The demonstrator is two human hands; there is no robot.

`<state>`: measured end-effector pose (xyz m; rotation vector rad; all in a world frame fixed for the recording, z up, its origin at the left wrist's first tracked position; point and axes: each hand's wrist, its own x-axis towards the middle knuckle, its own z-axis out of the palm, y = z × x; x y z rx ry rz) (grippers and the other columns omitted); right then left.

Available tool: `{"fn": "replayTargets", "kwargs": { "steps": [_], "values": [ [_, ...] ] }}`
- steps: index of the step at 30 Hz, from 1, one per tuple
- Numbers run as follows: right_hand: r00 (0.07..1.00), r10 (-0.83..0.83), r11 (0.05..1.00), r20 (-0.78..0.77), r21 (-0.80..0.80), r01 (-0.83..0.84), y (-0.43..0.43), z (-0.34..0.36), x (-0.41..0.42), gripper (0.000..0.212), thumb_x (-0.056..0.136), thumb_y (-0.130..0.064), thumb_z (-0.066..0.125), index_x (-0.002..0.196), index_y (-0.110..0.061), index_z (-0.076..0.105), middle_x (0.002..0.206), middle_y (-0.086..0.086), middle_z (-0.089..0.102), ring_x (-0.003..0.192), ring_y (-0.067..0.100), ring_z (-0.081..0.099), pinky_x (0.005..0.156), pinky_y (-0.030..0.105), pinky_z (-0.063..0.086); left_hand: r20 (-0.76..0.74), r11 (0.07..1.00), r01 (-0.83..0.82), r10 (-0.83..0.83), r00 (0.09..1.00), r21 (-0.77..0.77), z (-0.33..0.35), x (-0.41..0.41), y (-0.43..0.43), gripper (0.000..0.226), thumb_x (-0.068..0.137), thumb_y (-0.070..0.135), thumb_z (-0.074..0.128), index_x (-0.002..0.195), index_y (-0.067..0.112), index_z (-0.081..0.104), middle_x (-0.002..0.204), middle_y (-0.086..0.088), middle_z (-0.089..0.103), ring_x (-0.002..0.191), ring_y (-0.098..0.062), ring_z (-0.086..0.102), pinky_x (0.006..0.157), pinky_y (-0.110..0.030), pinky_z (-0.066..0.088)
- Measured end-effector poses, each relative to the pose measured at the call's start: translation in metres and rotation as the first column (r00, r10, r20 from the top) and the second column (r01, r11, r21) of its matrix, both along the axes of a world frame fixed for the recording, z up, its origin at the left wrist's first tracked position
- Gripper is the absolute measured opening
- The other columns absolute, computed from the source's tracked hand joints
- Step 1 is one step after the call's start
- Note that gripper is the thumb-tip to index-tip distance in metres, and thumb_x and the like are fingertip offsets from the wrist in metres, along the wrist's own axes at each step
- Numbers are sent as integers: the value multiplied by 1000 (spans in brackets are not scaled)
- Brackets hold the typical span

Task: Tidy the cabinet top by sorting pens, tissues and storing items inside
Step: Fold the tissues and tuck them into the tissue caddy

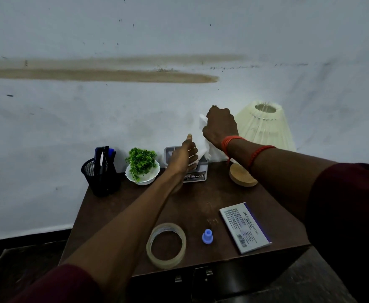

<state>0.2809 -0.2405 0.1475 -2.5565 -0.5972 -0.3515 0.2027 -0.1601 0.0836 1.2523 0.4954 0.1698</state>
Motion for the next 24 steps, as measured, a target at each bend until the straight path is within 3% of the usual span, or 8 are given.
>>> {"fn": "replayTargets", "kwargs": {
  "steps": [4, 10, 14, 19, 21, 22, 24],
  "values": [
    [1000, 0, 1000, 2, -21, 0, -3, 0, 2, 27, 82, 1, 53, 110, -1, 53, 112, 23, 59, 101, 41, 59, 73, 33, 43, 1, 1000, -20, 20, 1000, -20, -3, 3, 0, 59, 100, 51, 38, 135, 6, 54, 119, -6, 60, 109, -21, 56, 87, -32, 46],
    [999, 15, 1000, 51, -6, -14, -1, 5, 3, 32, 82, 1, 53, 114, -1, 55, 113, 22, 59, 102, 42, 60, 78, 36, 48, -14, 999, -13, 12, 1000, -44, -6, 10, -2, 53, 97, 56, 42, 121, 12, 60, 126, -10, 60, 119, -28, 58, 96, -42, 49],
    [995, 29, 1000, 94, -2, -29, 1, 8, 3, 33, 81, 0, 55, 114, -2, 57, 112, 22, 60, 100, 41, 60, 76, 35, 47, 7, 1000, -9, 9, 1000, -28, -9, 11, -6, 61, 98, 54, 40, 138, 9, 52, 140, -11, 56, 121, -26, 58, 92, -40, 51],
    [993, 52, 998, 109, -44, -48, 3, 2, 0, 29, 82, 1, 55, 111, -1, 57, 108, 22, 62, 96, 40, 62, 70, 31, 41, 4, 998, -25, 25, 1000, -53, -8, 12, -4, 58, 98, 54, 42, 131, 9, 56, 131, -11, 60, 118, -26, 59, 83, -36, 52],
    [994, 51, 998, 93, -51, -46, 4, 0, 1, 29, 82, 1, 55, 111, -1, 56, 110, 22, 61, 98, 41, 60, 71, 32, 41, -3, 997, -28, 28, 1000, -65, -7, 12, -3, 49, 97, 54, 43, 112, 12, 62, 118, -10, 61, 108, -24, 59, 78, -34, 54],
    [995, 49, 998, 82, -51, -44, 4, -2, 1, 29, 82, 1, 55, 111, -1, 56, 110, 23, 60, 99, 41, 60, 72, 32, 41, -7, 997, -32, 32, 999, -75, -6, 12, -2, 45, 97, 54, 44, 105, 14, 62, 113, -9, 60, 104, -23, 58, 79, -35, 54],
    [998, 42, 999, 51, -37, -40, 6, -4, 2, 28, 82, 1, 55, 110, -1, 56, 111, 23, 60, 101, 41, 59, 72, 31, 41, 0, 996, -29, 29, 1000, -82, -7, 13, 1, 50, 97, 55, 43, 114, 11, 62, 118, -10, 61, 109, -25, 58, 88, -39, 53]
  ]
}}
